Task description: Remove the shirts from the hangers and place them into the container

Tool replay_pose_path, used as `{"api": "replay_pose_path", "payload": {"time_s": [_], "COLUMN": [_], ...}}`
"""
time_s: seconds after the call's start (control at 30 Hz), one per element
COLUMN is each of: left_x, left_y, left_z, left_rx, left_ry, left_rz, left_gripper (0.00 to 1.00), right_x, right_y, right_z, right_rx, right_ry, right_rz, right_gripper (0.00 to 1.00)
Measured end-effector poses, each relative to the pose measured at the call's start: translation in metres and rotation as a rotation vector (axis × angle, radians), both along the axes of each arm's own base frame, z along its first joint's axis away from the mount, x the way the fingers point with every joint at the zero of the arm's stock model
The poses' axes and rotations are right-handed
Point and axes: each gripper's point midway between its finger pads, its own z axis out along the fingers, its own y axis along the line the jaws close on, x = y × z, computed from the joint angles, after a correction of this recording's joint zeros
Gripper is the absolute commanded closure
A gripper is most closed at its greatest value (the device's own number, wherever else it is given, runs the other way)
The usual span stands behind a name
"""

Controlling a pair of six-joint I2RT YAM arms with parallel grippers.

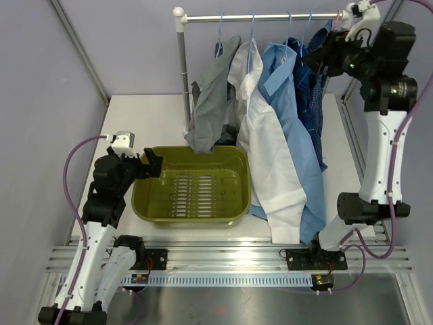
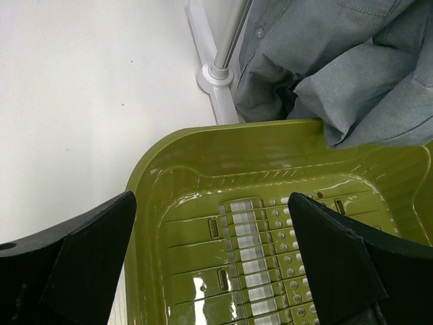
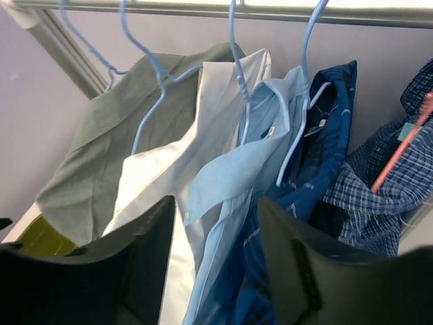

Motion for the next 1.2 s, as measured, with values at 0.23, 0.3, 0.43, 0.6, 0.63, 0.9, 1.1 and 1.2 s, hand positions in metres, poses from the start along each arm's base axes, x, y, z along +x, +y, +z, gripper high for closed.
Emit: {"api": "replay_pose_path", "payload": {"time_s": [0.23, 0.3, 0.43, 0.6, 0.63, 0.9, 1.1, 1.2], "left_x": [0.0, 0.0, -0.001, -0.001, -0.001, -0.001, -0.001, -0.001], "left_y": [-0.001, -0.001, -0.001, -0.001, -0.001, -0.002, -0.002, -0.002], "left_z": [-0.001, -0.001, -0.002, -0.002, -0.002, -0.002, -0.002, -0.002], "left_rx": [0.0, 0.001, 0.001, 0.0, 0.0, -0.001, -0.001, -0.001], "left_ry": [0.004, 0.005, 0.008, 0.008, 0.008, 0.008, 0.008, 0.008], "left_rz": [-0.002, -0.002, -0.004, -0.006, -0.006, -0.01, -0.011, -0.012], "left_gripper": [0.01, 0.01, 0.01, 0.01, 0.01, 0.01, 0.01, 0.01], "right_x": [0.059, 0.067, 0.074, 0.079, 0.08, 0.094, 0.11, 0.112], "right_y": [0.022, 0.02, 0.004, -0.007, -0.008, -0.012, -0.01, -0.009], "right_z": [-0.051, -0.059, -0.058, -0.054, -0.054, -0.06, -0.079, -0.082], "right_rx": [-0.079, -0.112, -0.157, -0.185, -0.189, -0.204, -0.211, -0.211], "right_ry": [0.099, 0.107, 0.086, 0.053, 0.051, 0.054, 0.089, 0.098], "right_rz": [-0.097, -0.132, -0.213, -0.269, -0.277, -0.302, -0.297, -0.294], "right_gripper": [0.59, 0.59, 0.62, 0.62, 0.62, 0.67, 0.68, 0.71]}}
